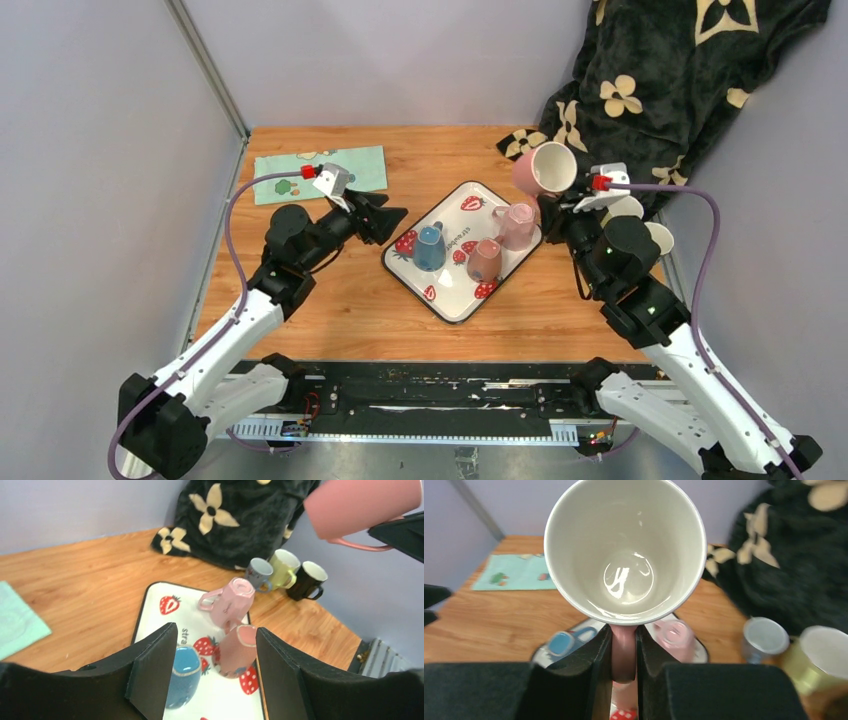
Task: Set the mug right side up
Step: Place the cup at the corner of the board.
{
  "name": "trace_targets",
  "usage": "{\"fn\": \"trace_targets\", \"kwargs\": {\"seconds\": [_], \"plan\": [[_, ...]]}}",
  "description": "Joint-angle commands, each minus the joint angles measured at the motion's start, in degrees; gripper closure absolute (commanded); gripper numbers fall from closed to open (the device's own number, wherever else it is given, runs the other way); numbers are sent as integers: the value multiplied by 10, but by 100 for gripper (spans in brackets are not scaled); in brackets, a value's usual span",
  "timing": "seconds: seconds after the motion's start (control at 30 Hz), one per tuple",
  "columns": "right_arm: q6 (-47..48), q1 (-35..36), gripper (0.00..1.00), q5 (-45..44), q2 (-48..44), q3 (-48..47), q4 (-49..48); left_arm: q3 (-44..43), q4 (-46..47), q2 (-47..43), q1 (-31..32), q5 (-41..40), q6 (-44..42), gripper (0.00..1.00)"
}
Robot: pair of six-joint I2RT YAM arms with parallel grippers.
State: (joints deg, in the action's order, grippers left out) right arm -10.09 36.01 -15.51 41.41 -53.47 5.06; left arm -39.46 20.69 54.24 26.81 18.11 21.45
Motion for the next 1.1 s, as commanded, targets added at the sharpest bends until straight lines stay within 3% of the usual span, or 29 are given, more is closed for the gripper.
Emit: {"fn": "trace_targets", "kwargs": {"seconds": [0.0, 0.13, 0.43, 0.73, 1.07], "plan": [[43, -5, 100, -166, -29, 3, 67, -24, -69, -14, 0, -39, -57, 33], [23, -43, 100, -188, -35, 21, 106, -26, -87, -17, 0, -55, -68, 31], [-44, -196, 100, -89, -12, 57, 159, -28, -117, -17, 0, -64, -75, 30], [-174, -235, 100, -134, 16, 105, 188, -25, -122, -13, 0, -66, -72, 30], [-178, -246, 100, -190, 44, 161, 168, -26, -121, -6, 0, -60, -66, 30]]}}
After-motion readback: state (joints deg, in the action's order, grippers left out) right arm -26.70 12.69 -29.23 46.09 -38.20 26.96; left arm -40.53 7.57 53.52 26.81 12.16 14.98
